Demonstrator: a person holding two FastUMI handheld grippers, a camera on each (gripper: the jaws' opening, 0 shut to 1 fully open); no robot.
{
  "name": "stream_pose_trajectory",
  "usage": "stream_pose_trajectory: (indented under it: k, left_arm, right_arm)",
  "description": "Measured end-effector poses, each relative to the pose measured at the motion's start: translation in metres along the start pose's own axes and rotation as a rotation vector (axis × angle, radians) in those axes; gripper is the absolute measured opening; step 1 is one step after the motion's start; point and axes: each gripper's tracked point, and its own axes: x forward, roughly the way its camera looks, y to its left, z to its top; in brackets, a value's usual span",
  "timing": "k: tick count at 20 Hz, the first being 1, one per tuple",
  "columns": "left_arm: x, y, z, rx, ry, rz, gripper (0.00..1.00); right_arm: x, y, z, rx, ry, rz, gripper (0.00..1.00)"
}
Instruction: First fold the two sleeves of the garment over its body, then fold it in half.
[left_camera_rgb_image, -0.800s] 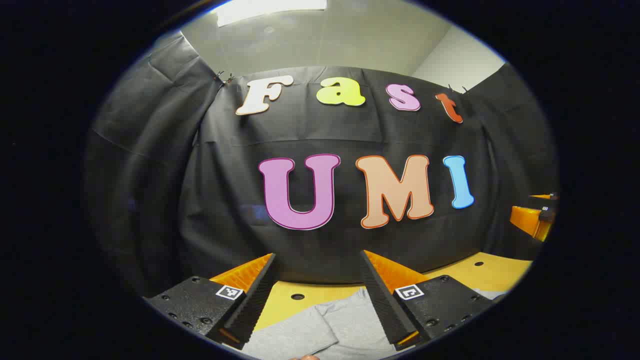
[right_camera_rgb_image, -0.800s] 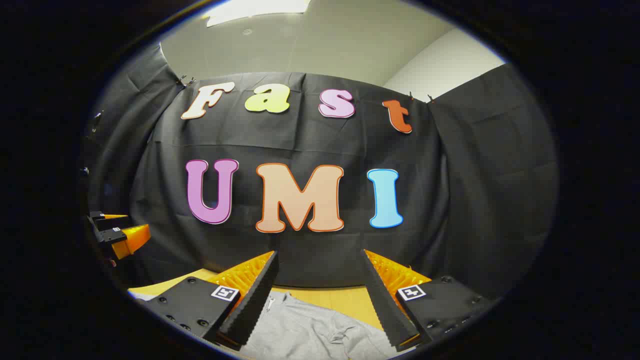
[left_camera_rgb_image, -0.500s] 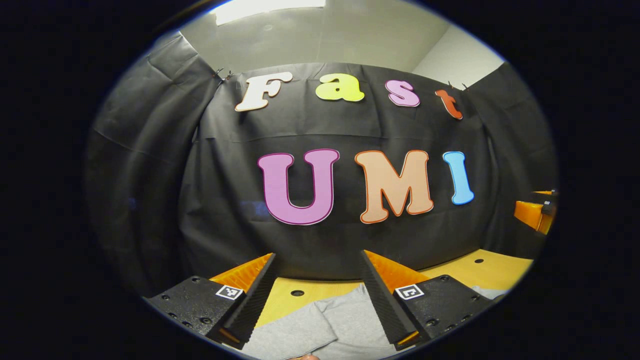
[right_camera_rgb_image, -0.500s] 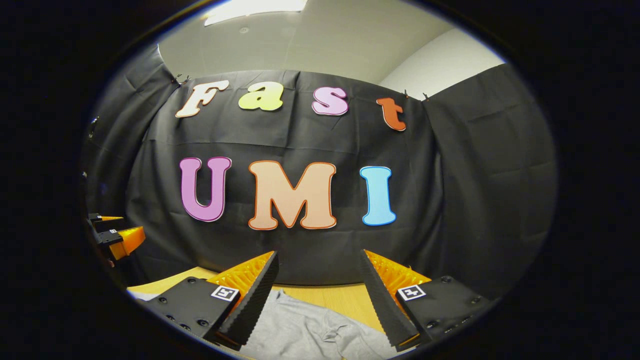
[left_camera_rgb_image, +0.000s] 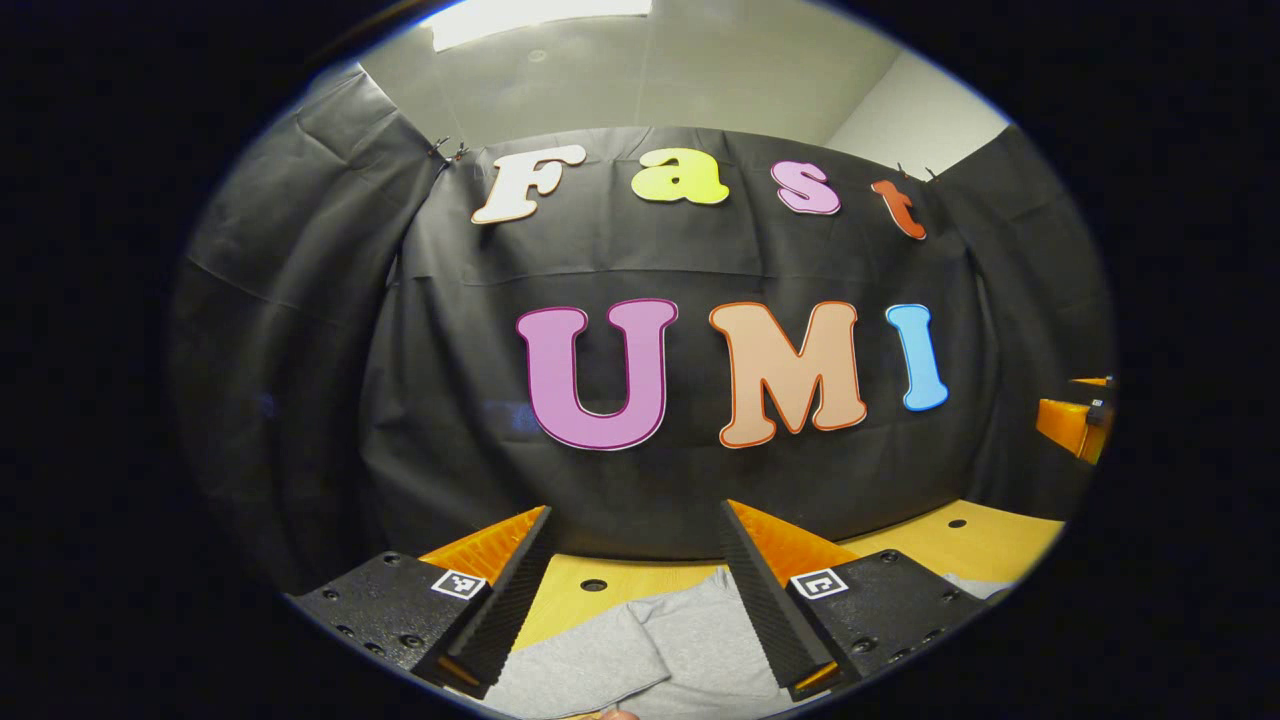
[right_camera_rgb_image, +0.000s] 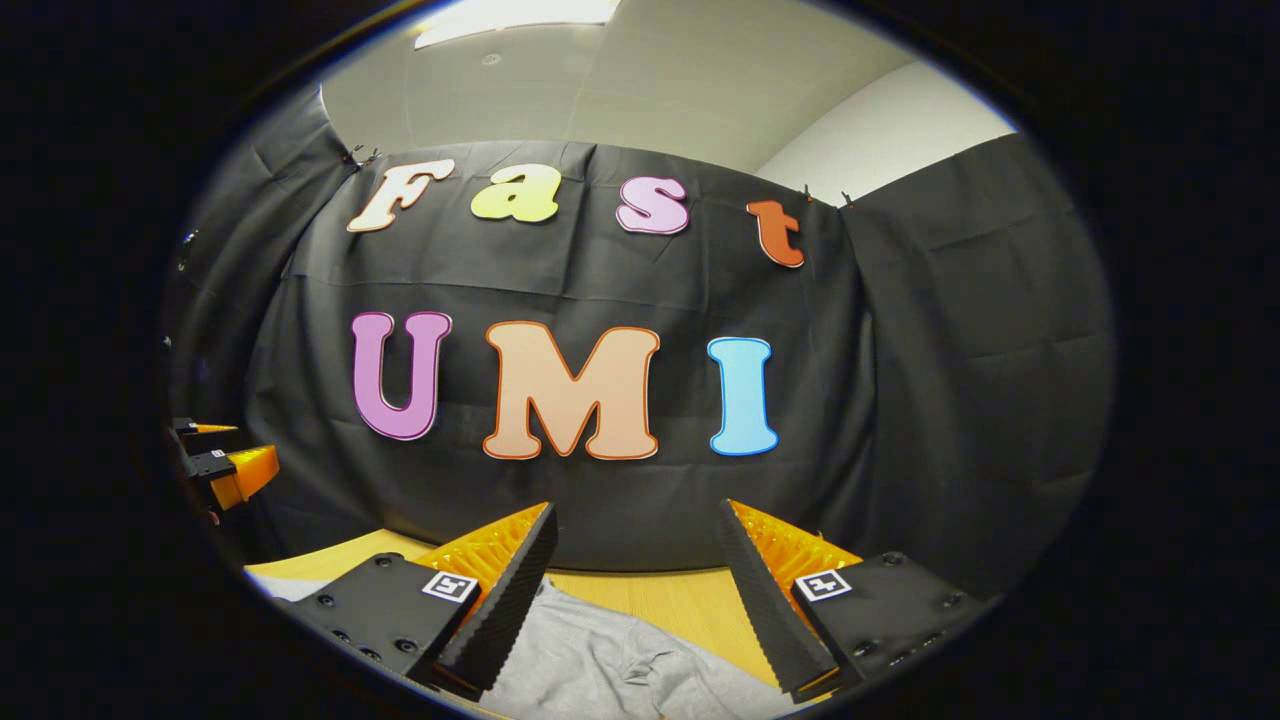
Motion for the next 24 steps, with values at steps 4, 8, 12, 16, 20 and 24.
stream_pose_trajectory:
  k: [4,8,12,16,20,24]
  left_arm:
    - [-0.002,-0.002,-0.001,0.005,0.007,-0.005,0.94]
    - [-0.002,-0.006,-0.001,0.009,0.004,-0.018,0.94]
    - [0.000,-0.012,0.001,0.012,-0.002,-0.033,0.94]
    - [0.000,-0.017,0.001,0.013,-0.001,-0.045,0.94]
    - [0.000,-0.022,0.002,0.021,-0.006,-0.058,0.94]
    - [0.002,-0.029,0.000,0.022,-0.003,-0.073,0.94]
  right_arm:
    - [0.001,-0.011,-0.004,-0.012,0.012,-0.013,0.99]
    - [0.001,-0.025,-0.013,-0.024,0.037,-0.026,0.99]
    - [0.002,-0.052,-0.025,-0.030,0.076,-0.069,0.99]
    - [0.001,-0.078,-0.036,-0.053,0.102,-0.110,1.00]
    - [-0.006,-0.105,-0.074,-0.065,0.208,-0.129,0.99]
    - [-0.024,-0.138,-0.126,-0.061,0.355,-0.182,1.00]
